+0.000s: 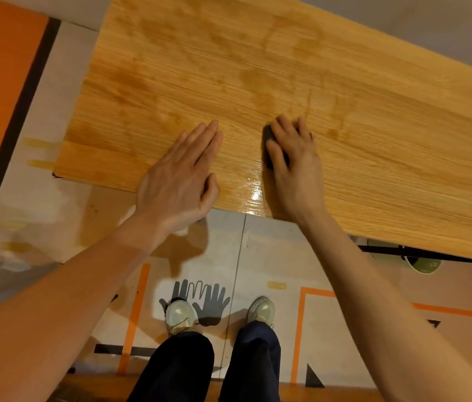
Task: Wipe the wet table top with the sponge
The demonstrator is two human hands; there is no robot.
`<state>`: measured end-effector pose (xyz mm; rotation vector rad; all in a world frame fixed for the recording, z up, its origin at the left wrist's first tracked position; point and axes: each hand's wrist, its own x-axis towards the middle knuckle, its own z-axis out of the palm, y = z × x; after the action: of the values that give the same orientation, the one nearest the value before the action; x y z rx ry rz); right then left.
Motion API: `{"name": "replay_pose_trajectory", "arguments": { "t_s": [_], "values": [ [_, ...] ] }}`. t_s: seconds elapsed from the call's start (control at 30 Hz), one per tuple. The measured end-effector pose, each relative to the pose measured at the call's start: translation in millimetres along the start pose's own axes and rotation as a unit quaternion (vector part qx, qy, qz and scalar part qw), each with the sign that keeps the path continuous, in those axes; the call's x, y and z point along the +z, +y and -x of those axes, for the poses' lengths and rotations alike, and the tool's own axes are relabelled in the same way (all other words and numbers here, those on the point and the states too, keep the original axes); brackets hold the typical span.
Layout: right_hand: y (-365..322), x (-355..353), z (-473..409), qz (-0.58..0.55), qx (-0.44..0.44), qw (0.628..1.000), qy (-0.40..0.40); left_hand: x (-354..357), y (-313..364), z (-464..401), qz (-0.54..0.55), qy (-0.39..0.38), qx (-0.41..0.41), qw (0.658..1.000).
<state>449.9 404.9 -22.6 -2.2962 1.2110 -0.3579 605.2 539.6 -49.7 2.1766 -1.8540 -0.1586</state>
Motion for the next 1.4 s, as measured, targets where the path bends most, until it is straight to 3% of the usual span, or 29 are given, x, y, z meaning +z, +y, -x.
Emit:
{"name": "replay_pose_trajectory", "arguments": {
  "t_s": [0.1, 0.23, 0.53, 0.67, 0.77, 0.93, 1.07, 1.2, 1.3, 1.4],
  "values": [
    [-12.0, 11.5, 13.6, -0.022, 0.023, 0.999, 0.028, 0.8, 0.4, 1.0, 0.003, -0.009, -0.004, 1.000],
    [-27.3, 18.7, 95.8, -0.018, -0.020, 1.000, 0.001, 2.4, -1.5, -0.1, 0.009, -0.022, -0.006, 1.000],
    [-8.0, 13.9, 23.5, 0.070, -0.066, 0.995, -0.009, -0.3, -0.2, 0.1, -0.001, -0.019, 0.003, 1.000],
    [49.4, -28.1, 45.3, 0.025, 0.057, 0.997, 0.047, 1.1, -1.0, 0.5, -0.003, -0.018, 0.001, 1.000],
    [37.2, -22.0, 38.7, 0.028, 0.117, 0.987, 0.105, 2.0, -0.7, 1.0, -0.001, 0.010, 0.006, 1.000],
    [-38.1, 40.2, 1.2, 0.020, -0.020, 0.998, 0.061, 1.6, -0.6, 2.0, 0.004, 0.009, 0.003, 1.000],
    [-5.0, 14.5, 2.8, 0.053, -0.111, 0.992, -0.015, -0.3, 2.3, 3.4, 0.045, 0.018, -0.009, 0.999],
    [70.7, -46.0, 29.1, 0.045, -0.015, 0.998, 0.038, -8.5, 0.7, 2.8, 0.147, 0.033, -0.069, 0.986],
    [73.4, -47.8, 25.6, 0.009, 0.084, 0.993, 0.085, -11.4, -6.6, -13.2, 0.135, 0.043, -0.104, 0.984],
    [31.6, -16.2, 4.5, 0.020, 0.046, 0.994, 0.094, -6.6, -14.1, -46.5, 0.104, 0.047, -0.132, 0.985]
  ]
}}
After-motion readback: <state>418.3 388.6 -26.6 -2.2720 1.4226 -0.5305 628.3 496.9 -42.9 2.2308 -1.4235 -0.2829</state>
